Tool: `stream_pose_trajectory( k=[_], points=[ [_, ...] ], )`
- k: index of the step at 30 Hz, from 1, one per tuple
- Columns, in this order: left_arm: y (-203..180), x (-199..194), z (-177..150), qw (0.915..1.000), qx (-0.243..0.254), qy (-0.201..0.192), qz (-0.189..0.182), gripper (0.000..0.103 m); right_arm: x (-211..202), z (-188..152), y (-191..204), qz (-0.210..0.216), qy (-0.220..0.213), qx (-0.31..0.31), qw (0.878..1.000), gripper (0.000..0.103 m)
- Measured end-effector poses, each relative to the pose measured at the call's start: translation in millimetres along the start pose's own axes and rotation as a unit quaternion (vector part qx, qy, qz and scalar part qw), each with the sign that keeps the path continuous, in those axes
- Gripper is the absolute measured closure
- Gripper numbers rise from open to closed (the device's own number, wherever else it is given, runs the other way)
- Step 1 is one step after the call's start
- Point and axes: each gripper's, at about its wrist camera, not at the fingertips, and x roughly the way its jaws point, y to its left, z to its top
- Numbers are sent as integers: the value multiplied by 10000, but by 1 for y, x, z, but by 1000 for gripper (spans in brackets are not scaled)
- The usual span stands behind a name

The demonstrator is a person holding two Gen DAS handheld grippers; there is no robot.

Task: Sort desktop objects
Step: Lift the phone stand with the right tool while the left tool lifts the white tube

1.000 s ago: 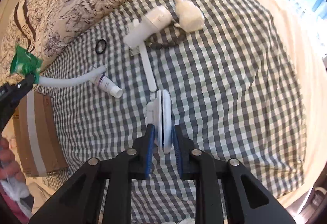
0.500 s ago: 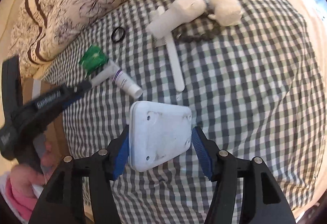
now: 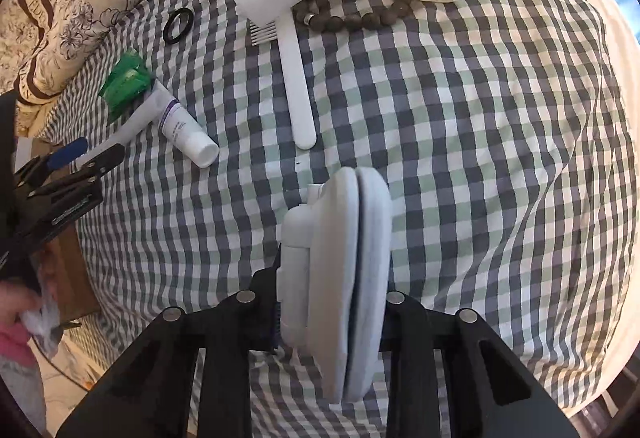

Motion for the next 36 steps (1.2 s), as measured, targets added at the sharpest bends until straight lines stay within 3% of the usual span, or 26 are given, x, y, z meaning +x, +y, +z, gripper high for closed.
stream_pose_trajectory(
  k=[4,6,7,8,10,19,21,23,28,29,30,32,36],
  points=[
    [5,11,-4,9998,89,82,-150,33,-1,-2,-2,50,19,44,10000,77],
    [10,10,-3,9996,70,148,-240,50,-2,-2,-2,46,12,21,10000,77],
    [12,9,-4,9997,115,178,-126,76,-4,-3,-1,20,1,-13,10000,77],
    [15,8,-6,9997,134,217,-61,88,-6,-5,0,-14,-26,-59,10000,77],
    [23,1,-11,9996,-22,211,-175,97,-11,-5,5,-39,-111,-100,9999,77],
    [37,-63,-45,9960,-599,-475,-457,97,-49,-20,4,28,-444,-305,9985,79],
    [33,-83,-49,9941,-680,-662,-517,98,-63,-22,6,52,-566,-487,9972,86],
    [29,-107,-45,9912,-812,-842,-617,98,-79,-26,9,125,-705,-609,9956,93],
    [21,-143,-40,9887,-819,-1072,-655,98,-98,-34,23,99,-911,-1097,9897,93],
    [21,-144,-43,9886,-828,-1058,-679,97,-97,-35,22,174,-883,-1103,9898,81],
    [21,-146,-46,9883,-844,-1082,-664,97,-95,-36,19,310,-839,-1077,9901,52],
    [22,-148,-52,9877,-892,-1100,-662,98,-93,-40,14,449,-879,-1098,9890,26],
    [20,-154,-64,9864,-1025,-1080,-691,97,-66,-44,15,415,-664,-1439,9865,26]
  ],
)
